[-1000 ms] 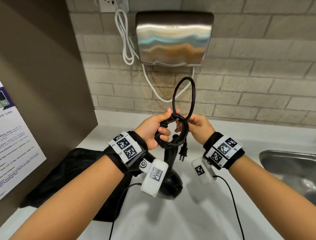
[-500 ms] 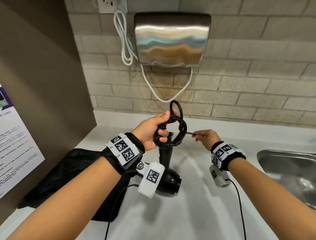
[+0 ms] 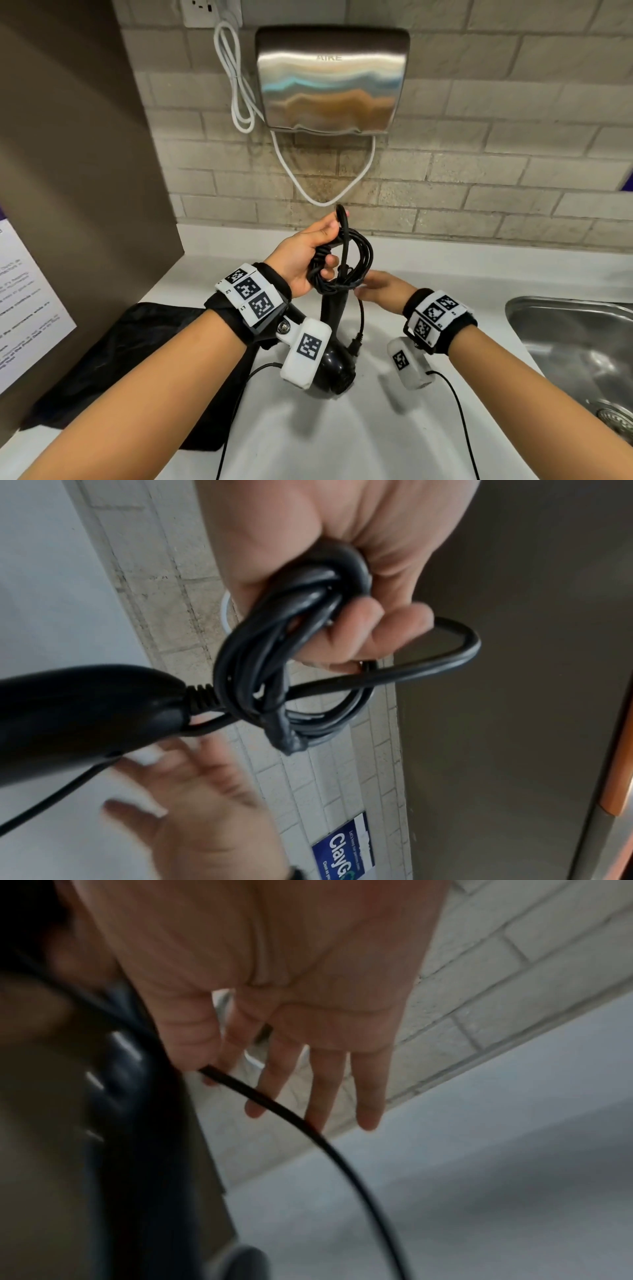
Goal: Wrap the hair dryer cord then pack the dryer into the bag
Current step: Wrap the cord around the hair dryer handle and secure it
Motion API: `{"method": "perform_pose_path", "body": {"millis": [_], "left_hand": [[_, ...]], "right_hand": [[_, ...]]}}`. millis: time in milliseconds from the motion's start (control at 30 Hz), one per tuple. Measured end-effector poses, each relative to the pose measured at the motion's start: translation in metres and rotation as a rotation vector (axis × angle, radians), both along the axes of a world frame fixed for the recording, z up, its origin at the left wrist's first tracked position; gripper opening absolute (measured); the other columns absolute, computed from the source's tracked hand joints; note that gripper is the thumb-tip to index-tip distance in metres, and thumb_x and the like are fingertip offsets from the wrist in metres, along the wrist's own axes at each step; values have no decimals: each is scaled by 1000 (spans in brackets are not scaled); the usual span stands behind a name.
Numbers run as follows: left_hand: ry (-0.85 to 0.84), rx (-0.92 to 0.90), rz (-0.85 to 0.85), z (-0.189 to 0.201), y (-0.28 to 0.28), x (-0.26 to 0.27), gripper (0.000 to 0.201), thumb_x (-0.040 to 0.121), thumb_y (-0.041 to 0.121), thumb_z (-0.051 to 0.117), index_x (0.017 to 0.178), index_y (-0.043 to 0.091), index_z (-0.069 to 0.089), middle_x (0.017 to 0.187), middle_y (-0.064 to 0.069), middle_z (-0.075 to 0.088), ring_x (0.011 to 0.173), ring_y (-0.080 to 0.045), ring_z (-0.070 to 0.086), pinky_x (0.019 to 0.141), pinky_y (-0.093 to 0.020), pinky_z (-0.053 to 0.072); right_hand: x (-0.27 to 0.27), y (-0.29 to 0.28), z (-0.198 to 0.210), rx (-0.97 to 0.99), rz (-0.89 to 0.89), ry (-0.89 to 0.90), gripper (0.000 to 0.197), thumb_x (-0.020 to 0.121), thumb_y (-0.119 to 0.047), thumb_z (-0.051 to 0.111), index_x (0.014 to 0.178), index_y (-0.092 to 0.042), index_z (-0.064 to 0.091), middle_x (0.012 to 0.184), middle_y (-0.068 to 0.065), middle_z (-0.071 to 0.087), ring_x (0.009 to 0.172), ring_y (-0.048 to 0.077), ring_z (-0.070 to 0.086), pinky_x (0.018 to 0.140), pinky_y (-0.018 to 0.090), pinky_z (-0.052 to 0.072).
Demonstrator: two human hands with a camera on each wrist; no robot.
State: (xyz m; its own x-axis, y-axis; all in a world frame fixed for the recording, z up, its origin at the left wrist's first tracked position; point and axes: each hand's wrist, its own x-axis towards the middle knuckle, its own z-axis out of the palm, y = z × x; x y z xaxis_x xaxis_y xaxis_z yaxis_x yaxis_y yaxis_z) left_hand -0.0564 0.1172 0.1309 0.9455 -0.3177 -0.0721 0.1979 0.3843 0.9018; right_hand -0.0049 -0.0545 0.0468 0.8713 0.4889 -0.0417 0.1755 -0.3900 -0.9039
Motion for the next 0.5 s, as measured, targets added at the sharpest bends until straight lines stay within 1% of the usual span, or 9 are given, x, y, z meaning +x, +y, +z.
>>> {"method": "perform_pose_path", "body": {"millis": [33,67,167,233,267,333,400,467,500], "left_hand": [[-7,9,5,0,0,0,24,98,21,39,105,30,59,80,4,53,34,-2,41,34,-12,29],[-14,12,10,0,0,0,24,98,20,39,103,30,60,80,4,54,35,-3,41,34,-12,29],[-37,24,15,0,-1,-1,26,97,17,40,106,30,61,77,6,57,34,-2,39,34,-12,28],[-48,24,4,0,-2,-1,32,97,16,40,120,31,56,76,8,58,34,-1,36,34,-12,28],[-56,27,-4,0,-2,0,36,97,15,40,127,32,52,77,9,56,34,-1,34,34,-12,28],[-75,47,-10,0,-3,0,39,97,15,41,131,34,48,79,9,52,34,0,31,35,-13,28],[-82,72,7,2,-3,-1,34,98,15,40,121,33,55,77,8,51,34,0,29,35,-12,27],[-70,71,37,4,0,-1,30,99,14,36,103,33,59,76,8,49,32,0,27,34,-11,24],[-56,64,50,5,1,-1,29,99,14,35,97,31,59,75,8,47,32,0,26,34,-11,23]], "right_hand": [[-1,0,4,91,55,-10,40,89,6,48,123,-15,50,120,8,56,100,2,57,93,16,43],[-1,1,8,154,106,-18,44,87,7,49,127,-12,47,125,13,54,106,8,58,98,21,43],[-3,2,14,198,130,-49,49,78,-1,55,126,4,47,130,30,49,122,35,49,108,41,38],[-2,4,14,176,88,-113,43,74,-6,59,116,1,56,126,31,52,122,41,48,107,49,37],[-1,4,14,141,74,-164,40,74,-7,62,114,-5,59,122,28,57,119,40,51,105,48,39],[-1,3,13,103,37,-228,36,78,0,64,110,-18,62,109,14,68,105,30,60,100,40,45],[-3,0,12,121,-27,-283,40,80,6,61,101,-28,63,89,-7,71,85,6,62,90,22,47],[-3,-1,10,133,-120,-348,35,83,9,56,103,-18,65,82,-9,67,74,-12,59,82,7,45],[1,-4,7,120,-183,-379,29,84,9,54,103,-9,66,79,-6,65,70,-14,58,79,4,43]]}}
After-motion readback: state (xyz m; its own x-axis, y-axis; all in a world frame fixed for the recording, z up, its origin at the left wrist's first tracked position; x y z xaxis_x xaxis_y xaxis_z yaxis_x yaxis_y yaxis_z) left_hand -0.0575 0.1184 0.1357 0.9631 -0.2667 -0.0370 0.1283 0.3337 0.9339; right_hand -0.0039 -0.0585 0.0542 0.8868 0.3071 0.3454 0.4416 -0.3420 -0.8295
